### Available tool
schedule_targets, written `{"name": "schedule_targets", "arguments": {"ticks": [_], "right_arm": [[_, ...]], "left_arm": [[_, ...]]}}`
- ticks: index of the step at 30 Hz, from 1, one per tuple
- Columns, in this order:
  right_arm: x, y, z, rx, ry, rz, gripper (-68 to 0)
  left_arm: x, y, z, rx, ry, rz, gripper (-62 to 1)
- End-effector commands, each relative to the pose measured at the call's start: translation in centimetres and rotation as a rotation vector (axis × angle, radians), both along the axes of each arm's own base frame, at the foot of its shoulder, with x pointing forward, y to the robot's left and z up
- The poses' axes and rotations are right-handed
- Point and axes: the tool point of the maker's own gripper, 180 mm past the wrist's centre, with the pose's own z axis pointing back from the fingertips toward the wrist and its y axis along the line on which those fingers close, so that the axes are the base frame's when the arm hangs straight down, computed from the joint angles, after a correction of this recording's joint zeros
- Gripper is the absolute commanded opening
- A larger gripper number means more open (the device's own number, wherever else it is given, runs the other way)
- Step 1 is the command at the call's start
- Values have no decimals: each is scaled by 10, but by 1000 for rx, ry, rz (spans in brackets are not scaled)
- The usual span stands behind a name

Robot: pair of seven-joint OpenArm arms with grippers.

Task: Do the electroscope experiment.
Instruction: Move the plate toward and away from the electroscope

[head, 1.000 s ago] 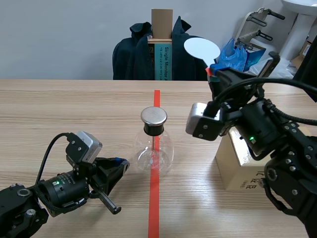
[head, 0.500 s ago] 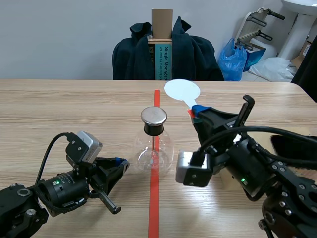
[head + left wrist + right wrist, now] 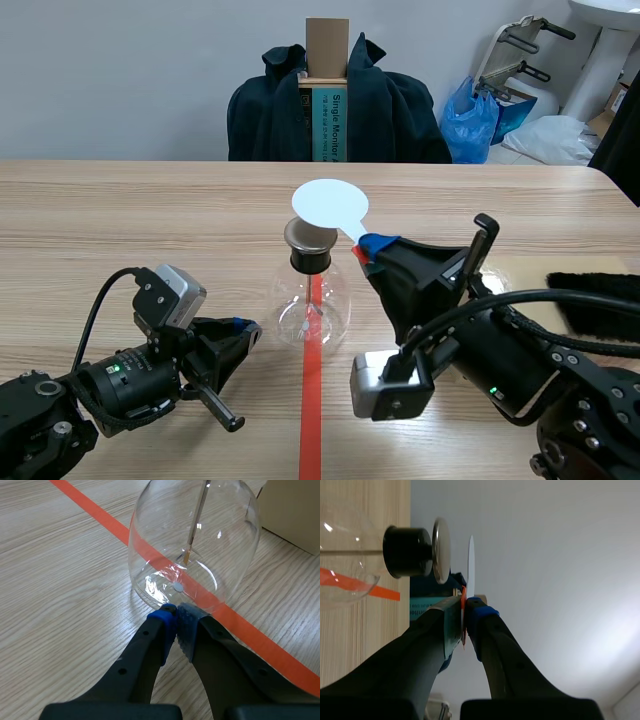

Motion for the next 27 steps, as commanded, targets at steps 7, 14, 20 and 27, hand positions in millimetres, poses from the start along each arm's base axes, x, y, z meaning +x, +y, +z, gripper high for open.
{"name": "schedule_targets", "arguments": {"ticks": [7,14,20,27], "right_arm": [[0,1,10,-4,-40,38,-669],[-2,2,10,-5,-41,52,-669],[4,-3,10,-1,-39,5,-669],[25,-25,11,11,-32,-163,-669]], "left_arm": [[6,1,10,-23,-33,9,-577],[6,1,10,-23,-33,9,-577],[6,1,10,-23,-33,9,-577],[7,1,11,-23,-33,9,-577]]}}
